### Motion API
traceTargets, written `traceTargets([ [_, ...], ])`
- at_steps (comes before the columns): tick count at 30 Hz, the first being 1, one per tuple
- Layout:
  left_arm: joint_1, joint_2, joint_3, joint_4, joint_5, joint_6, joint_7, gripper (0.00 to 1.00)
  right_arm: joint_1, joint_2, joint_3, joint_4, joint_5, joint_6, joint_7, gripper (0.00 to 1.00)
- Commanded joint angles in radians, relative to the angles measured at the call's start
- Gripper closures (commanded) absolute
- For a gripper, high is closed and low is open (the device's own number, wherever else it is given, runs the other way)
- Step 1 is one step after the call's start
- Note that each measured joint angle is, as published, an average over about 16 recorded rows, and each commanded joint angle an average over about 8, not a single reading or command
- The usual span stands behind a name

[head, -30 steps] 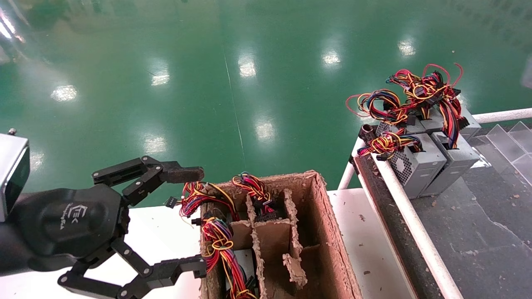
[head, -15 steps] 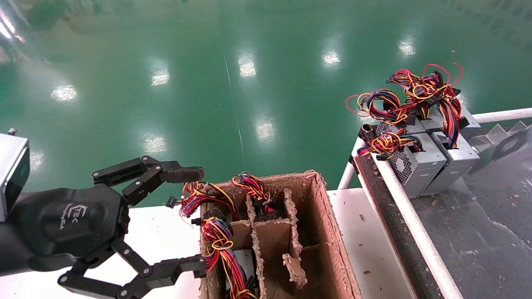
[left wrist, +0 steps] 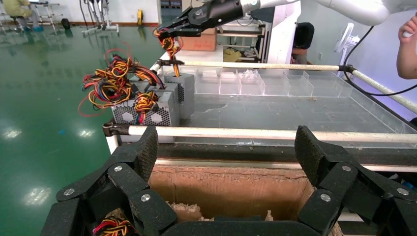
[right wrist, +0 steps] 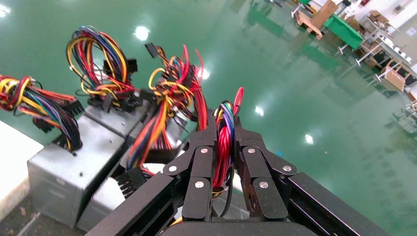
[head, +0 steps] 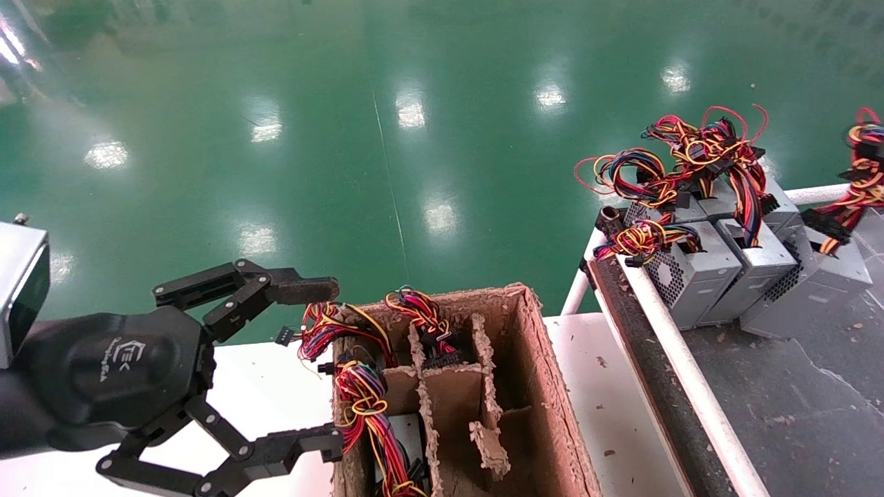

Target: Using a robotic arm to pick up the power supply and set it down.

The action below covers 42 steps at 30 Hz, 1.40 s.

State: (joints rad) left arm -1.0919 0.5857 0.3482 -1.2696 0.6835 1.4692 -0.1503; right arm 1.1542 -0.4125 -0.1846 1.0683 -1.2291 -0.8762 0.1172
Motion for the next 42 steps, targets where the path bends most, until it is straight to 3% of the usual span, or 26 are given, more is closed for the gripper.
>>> traceTargets([
  [1, 0.0, 0.0, 0.0, 0.0, 0.0, 0.0, 0.0, 0.0, 0.006, -0.013, -0.007, 0.01, -0.008, 0.009, 0.006, 1.0],
  [5, 0.0, 0.0, 0.0, 0.0, 0.0, 0.0, 0.0, 0.0, 0.048, -0.042, -0.038, 0.005, -0.05, 0.003, 0.011, 1.0],
  [6, 0.0, 0.0, 0.0, 0.0, 0.0, 0.0, 0.0, 0.0, 0.058, -0.049, -0.045, 0.002, -0.06, 0.003, 0.011, 0.95],
  [13, 0.0, 0.0, 0.0, 0.0, 0.0, 0.0, 0.0, 0.0, 0.106, -0.079, -0.07, -0.013, -0.103, 0.011, 0.024, 0.07],
  [14, 0.0, 0.0, 0.0, 0.0, 0.0, 0.0, 0.0, 0.0, 0.109, -0.081, -0.072, -0.014, -0.105, 0.01, 0.028, 0.0],
  [31, 0.0, 0.0, 0.0, 0.0, 0.0, 0.0, 0.0, 0.0, 0.13, -0.078, -0.069, 0.007, -0.102, 0.005, 0.07, 0.0],
  [42, 0.0, 0.0, 0.001, 0.001, 0.0, 0.0, 0.0, 0.0, 0.098, -0.098, -0.07, 0.043, -0.007, -0.091, 0.073, 0.0],
])
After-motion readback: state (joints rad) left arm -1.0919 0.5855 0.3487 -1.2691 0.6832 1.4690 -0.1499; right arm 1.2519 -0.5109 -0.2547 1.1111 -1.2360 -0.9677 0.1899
